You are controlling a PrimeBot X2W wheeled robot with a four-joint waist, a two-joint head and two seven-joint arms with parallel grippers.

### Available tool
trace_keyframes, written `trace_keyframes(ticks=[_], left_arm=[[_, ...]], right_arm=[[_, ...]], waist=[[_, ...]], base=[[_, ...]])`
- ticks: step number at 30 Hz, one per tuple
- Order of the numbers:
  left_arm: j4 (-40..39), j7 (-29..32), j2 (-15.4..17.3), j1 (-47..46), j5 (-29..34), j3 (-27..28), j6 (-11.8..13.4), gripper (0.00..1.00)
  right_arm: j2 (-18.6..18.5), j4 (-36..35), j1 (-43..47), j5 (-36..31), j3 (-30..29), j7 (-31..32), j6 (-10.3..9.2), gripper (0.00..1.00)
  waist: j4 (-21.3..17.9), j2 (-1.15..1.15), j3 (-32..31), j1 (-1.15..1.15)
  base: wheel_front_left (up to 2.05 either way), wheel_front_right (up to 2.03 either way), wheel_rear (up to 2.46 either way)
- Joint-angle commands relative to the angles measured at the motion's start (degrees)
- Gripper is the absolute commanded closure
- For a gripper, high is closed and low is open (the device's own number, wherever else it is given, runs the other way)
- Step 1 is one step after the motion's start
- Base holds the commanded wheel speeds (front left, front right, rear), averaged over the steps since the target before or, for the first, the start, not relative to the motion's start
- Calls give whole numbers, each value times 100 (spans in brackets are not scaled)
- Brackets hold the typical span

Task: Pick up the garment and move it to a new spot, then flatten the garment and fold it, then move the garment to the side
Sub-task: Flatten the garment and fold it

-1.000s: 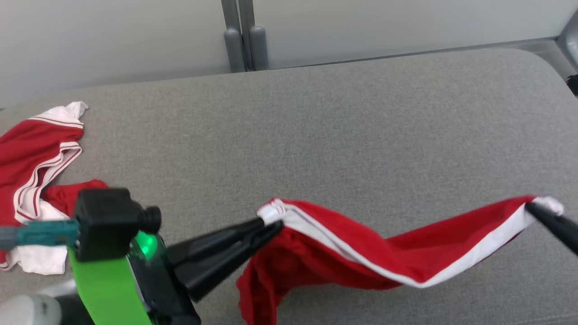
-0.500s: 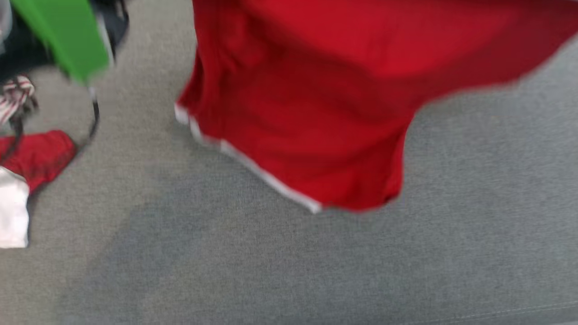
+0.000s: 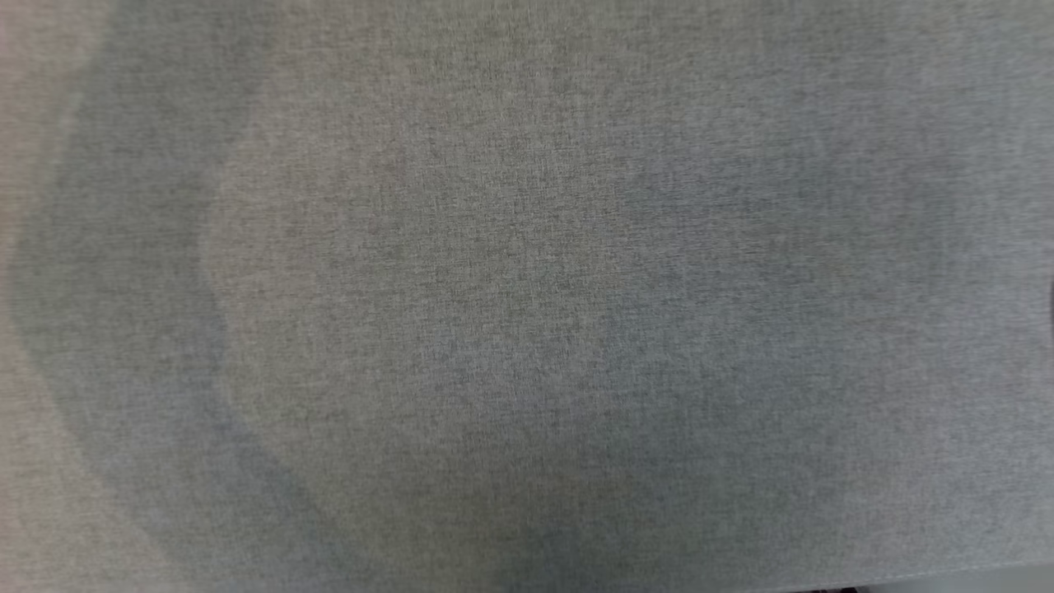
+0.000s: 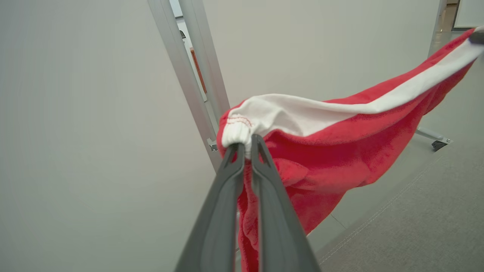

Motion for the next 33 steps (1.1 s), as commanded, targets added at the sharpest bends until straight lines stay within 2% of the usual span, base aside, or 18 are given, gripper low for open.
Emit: trace_keyframes(ticks=[1, 6, 12, 16, 19, 22, 29, 33], left_arm=[[186, -297, -10, 173, 94, -83, -45, 100], [527, -1026, -89, 1164, -43, -355, -109, 100], [361, -1706, 30, 3057, -244, -829, -132, 100], [59, -1963, 29, 4484, -497, -1035, 108, 100], [-342, -2111, -7, 5527, -620, -1222, 445, 100], [-846, -2202, -13, 6470, -783, -1363, 777, 100], [-2203, -2393, 288, 8391, -1084, -1498, 1724, 100], [-2820, -2383, 483, 9071, -1210, -1610, 2075, 100]], right_arm=[[-23, 131, 326, 109, 80, -211, 0, 100], [-248, 173, 1556, 644, 465, -794, 0, 100], [-671, -247, 3653, 1364, 754, -1139, 0, 100], [-1053, -626, 5077, 1598, 809, -1170, -4, 100], [-1300, -936, 6163, 1647, 717, -1137, -5, 100], [-1344, -1261, 7146, 1719, 520, -1152, -5, 100], [-1066, -2051, 9378, 1734, -56, -1172, -4, 100], [-830, -2532, 10578, 1838, -461, -1179, -5, 100]], waist=[[-17, 0, 586, -2], [-9, 0, 379, -2], [62, 0, -396, -2], [140, 0, -1109, -2], [222, 0, -1758, -2], [279, 0, -2305, -2], [408, 0, -3016, -2], [586, 0, -3259, -2]], base=[[0, 0, 0], [0, 0, 0], [0, 0, 0], [0, 0, 0], [0, 0, 0], [0, 0, 0], [0, 0, 0], [0, 0, 0]])
